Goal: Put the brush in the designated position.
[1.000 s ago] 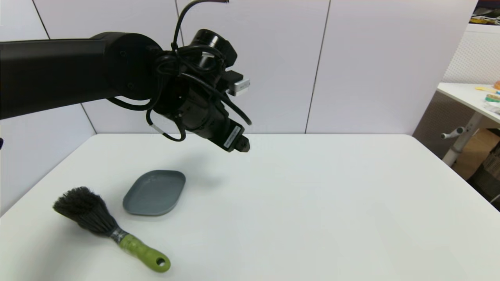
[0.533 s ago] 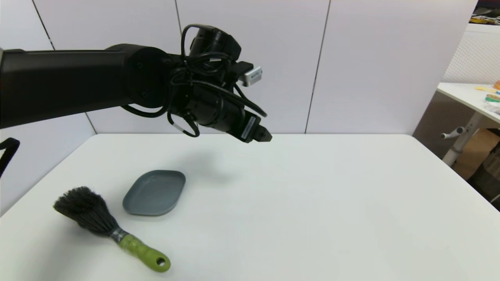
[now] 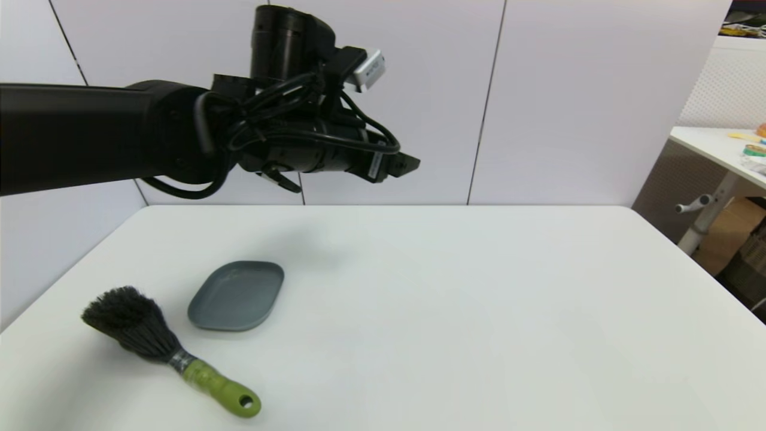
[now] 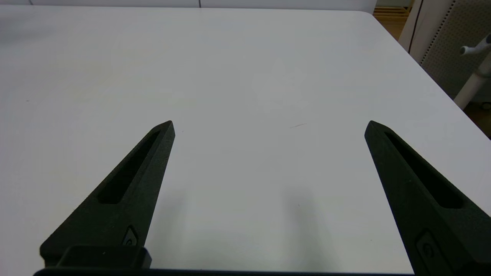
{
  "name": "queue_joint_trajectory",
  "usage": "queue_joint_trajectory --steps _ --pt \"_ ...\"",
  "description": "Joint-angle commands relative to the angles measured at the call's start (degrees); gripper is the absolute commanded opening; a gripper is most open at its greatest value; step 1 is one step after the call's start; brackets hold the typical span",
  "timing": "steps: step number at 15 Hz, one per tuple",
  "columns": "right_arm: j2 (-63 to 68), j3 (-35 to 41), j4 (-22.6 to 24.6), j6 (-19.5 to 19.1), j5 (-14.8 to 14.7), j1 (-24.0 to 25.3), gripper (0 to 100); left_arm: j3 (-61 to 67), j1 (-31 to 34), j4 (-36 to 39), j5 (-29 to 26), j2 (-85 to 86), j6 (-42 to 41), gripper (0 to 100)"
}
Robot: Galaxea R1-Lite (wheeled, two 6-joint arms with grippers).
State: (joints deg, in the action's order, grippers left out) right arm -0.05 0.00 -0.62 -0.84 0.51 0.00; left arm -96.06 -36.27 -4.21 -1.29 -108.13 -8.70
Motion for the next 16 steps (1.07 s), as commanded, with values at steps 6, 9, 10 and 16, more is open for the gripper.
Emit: queue_joint_trajectory --steps 6,9,10,16 --pt "0.0 0.1 0.0 0.0 0.0 0.0 100 42.5 14.7 7.2 0.1 46.4 -1.8 100" --pt "0.0 0.1 0.0 0.0 0.0 0.0 100 51.9 22.4 7.1 -0.1 60.3 -1.8 100" --pt "0.0 0.1 0.0 0.0 0.0 0.0 100 54.8 23.3 7.1 -0.1 64.5 -1.7 100" --pt "0.0 0.1 0.0 0.0 0.0 0.0 100 68.9 29.9 6.8 -0.3 83.9 -1.9 100"
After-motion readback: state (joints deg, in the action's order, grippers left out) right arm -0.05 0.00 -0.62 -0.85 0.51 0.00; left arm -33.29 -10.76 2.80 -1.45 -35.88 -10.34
